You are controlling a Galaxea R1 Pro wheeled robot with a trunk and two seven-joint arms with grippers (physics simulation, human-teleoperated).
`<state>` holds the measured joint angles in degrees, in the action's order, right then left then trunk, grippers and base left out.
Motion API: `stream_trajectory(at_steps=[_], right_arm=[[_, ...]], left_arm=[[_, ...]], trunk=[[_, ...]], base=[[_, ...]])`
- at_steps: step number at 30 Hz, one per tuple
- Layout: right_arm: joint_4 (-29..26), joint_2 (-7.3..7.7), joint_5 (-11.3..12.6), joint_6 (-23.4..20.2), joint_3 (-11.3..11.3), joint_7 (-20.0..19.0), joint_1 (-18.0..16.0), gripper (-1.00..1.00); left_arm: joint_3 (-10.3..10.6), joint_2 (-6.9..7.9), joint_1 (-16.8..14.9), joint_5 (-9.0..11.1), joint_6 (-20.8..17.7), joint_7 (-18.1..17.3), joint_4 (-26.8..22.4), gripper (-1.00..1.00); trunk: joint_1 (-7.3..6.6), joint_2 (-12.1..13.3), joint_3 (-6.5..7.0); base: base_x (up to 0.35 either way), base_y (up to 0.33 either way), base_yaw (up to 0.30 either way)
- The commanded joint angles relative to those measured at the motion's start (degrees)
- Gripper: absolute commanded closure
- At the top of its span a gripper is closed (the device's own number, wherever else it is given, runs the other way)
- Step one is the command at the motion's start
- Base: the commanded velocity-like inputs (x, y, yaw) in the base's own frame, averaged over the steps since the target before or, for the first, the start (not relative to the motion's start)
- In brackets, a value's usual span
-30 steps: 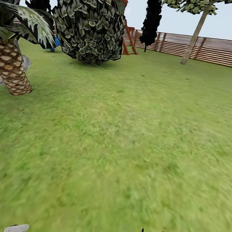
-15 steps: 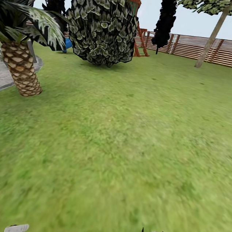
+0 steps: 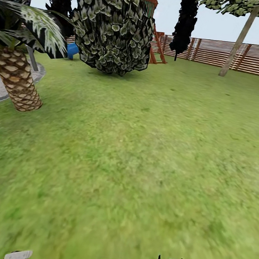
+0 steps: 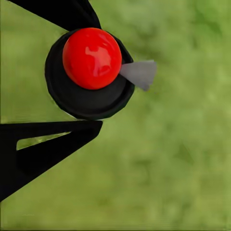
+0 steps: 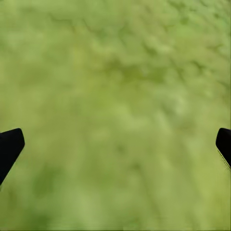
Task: Pick up the pesticide atomizer in the garden and spray insectifuge to fully cover both potted plants in the garden.
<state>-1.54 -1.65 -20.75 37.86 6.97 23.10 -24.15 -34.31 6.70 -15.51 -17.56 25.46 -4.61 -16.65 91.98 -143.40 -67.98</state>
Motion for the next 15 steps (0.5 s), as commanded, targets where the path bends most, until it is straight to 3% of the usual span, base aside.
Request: stream_trajectory(at_steps=[1, 15], right_arm=[[0.0, -0.02, -0.6, 0.1, 0.5, 0.3, 0.0, -1.00], [0.0, 0.15, -0.6, 0.1, 0.5, 0.3, 0.0, -1.00]], left_arm=[[-0.5, -0.02, 0.0, -0.3, 0.2, -0.4, 0.0, 1.00], [-0.5, -0.02, 0.0, -0.3, 0.2, -0.4, 0.0, 1.00]], trunk=[[0.02, 0.0, -0.04], [0.02, 0.0, -0.04]], base=[[0.340, 0.000, 0.000], [0.340, 0.000, 0.000]])
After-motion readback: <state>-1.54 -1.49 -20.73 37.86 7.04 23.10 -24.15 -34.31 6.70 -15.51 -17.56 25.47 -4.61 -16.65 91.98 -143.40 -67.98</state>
